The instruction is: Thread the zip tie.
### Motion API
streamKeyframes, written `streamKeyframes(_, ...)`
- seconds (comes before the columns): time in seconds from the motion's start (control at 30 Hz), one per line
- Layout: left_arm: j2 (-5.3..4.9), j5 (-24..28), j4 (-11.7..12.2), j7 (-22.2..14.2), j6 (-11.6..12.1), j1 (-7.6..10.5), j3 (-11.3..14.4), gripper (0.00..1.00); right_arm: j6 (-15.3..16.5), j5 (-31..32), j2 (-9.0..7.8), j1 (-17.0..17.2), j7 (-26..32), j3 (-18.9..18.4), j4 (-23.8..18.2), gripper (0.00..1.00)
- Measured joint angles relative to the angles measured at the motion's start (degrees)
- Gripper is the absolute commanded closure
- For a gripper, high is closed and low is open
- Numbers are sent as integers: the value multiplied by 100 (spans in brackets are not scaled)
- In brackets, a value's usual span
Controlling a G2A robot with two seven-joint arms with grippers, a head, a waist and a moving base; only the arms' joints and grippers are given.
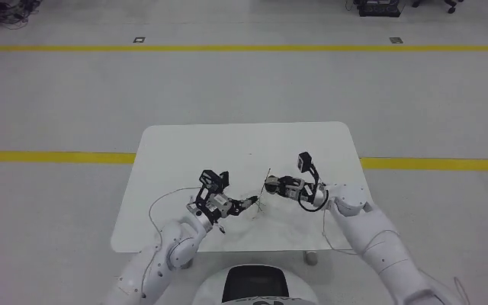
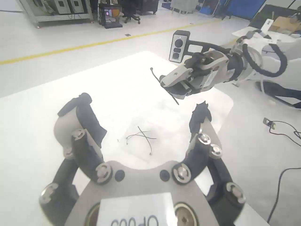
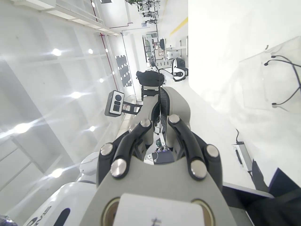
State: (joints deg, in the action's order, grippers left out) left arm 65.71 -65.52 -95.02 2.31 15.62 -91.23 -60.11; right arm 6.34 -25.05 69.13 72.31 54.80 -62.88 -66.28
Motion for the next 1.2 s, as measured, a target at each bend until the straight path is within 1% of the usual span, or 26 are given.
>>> streamKeyframes(0.07,-1,28,9,120,51,-18,22,0,-27,-18,1,-17,14,8,6,100)
streamKeyframes(0.13,-2,59,26,164,102,-22,50,0,-41,-92,1,-25,94,9,17,100)
streamKeyframes(0.4,-4,137,79,147,120,26,120,0,-134,-438,-12,-72,516,-38,145,100)
streamKeyframes(0.43,-4,169,75,156,146,24,128,0,-163,-469,-12,-80,548,-38,160,100)
streamKeyframes(0.53,-12,436,55,168,392,16,145,0,-298,-592,-8,-121,662,-26,221,100)
streamKeyframes(0.6,-14,465,49,160,399,17,149,0,-359,-681,-3,-147,703,-24,262,100)
streamKeyframes(0.87,-14,446,54,156,370,21,149,0,-385,-692,-1,-133,665,-24,253,100)
streamKeyframes(0.9,-12,424,57,151,328,27,156,0,-453,-715,0,-121,613,-22,239,100)
streamKeyframes(0.97,-11,386,62,162,260,33,178,0,-684,-783,-4,-126,563,-33,219,100)
streamKeyframes(1.03,-20,382,69,188,262,26,161,0,-956,-895,-13,-169,633,-57,254,100)
streamKeyframes(1.2,-39,399,40,254,295,-15,106,0,-1331,-980,-26,-269,822,-48,349,100)
